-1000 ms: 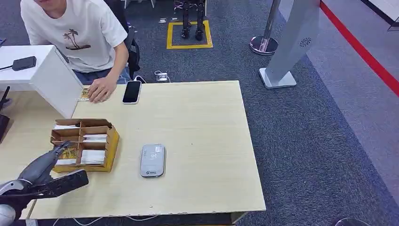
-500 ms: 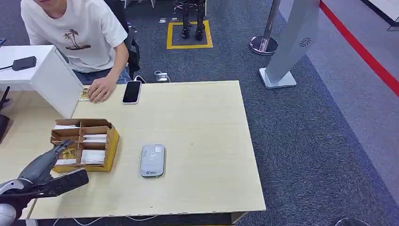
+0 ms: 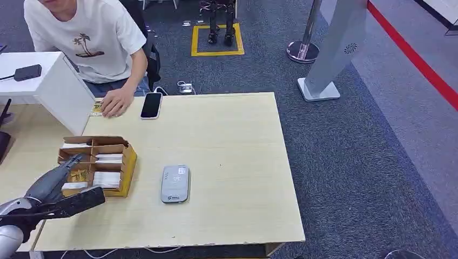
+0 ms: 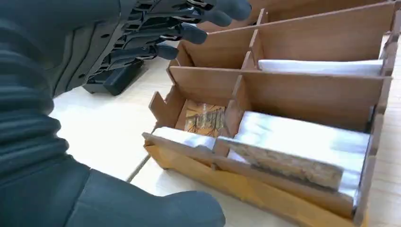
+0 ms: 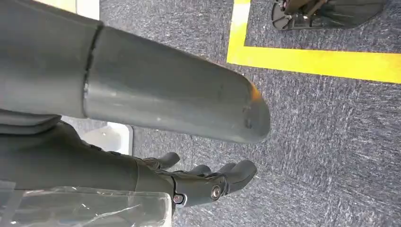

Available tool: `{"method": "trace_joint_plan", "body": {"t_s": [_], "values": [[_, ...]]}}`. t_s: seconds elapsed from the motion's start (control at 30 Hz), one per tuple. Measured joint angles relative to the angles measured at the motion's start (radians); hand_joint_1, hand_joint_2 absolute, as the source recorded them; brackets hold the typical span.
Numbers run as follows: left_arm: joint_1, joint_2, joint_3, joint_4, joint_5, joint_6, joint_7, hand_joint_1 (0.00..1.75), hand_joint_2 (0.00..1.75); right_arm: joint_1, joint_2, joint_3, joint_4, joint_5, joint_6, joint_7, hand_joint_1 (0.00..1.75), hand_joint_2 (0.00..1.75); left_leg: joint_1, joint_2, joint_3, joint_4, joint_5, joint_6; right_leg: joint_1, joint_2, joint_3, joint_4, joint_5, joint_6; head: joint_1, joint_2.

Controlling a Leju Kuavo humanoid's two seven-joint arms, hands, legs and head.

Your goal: Pass the card to the sensor for recognition and then transmit it.

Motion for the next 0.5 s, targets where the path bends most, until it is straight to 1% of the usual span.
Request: {"method": "trace_joint_plan", "body": {"t_s": [0.23, 0.5], "values": [[-0.013, -0.016, -0.002, 0.009, -0.001, -0.001, -0.001, 0.0, 1.75, -0.001, 0.002, 0.0, 0.0, 0.0, 0.0, 0.003, 0.0, 0.0, 0.0, 0.0, 0.0, 0.0, 0.0, 0.0, 0.0, 0.0, 0.0, 0.0, 0.0, 0.0, 0.0, 0.0], [-0.018, -0.023, -0.004, 0.017, -0.003, -0.003, -0.006, 0.0, 1.75, -0.001, 0.002, 0.0, 0.0, 0.0, 0.0, 0.005, 0.0, 0.0, 0.0, 0.0, 0.0, 0.0, 0.0, 0.0, 0.0, 0.0, 0.0, 0.0, 0.0, 0.0, 0.0, 0.0]]}}
